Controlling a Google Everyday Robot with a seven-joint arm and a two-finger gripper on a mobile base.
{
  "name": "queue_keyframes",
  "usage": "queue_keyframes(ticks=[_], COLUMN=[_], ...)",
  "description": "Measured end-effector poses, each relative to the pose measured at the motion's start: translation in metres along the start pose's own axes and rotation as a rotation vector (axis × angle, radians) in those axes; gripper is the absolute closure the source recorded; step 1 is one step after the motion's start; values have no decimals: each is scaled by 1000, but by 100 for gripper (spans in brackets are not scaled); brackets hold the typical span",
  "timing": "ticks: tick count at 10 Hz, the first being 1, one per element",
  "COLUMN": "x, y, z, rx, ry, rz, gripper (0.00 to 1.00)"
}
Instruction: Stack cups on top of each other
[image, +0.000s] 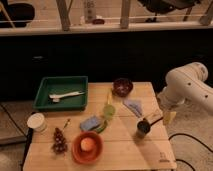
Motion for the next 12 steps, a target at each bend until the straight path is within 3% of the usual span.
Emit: queue_keyframes(ticks=[4, 6, 12], x=[0, -3, -3], y=[3, 22, 41], z=[2, 12, 17], rx=[-3, -11, -16], ry=[10, 63, 133], rz=[-12, -113, -227], gripper=[20, 20, 20])
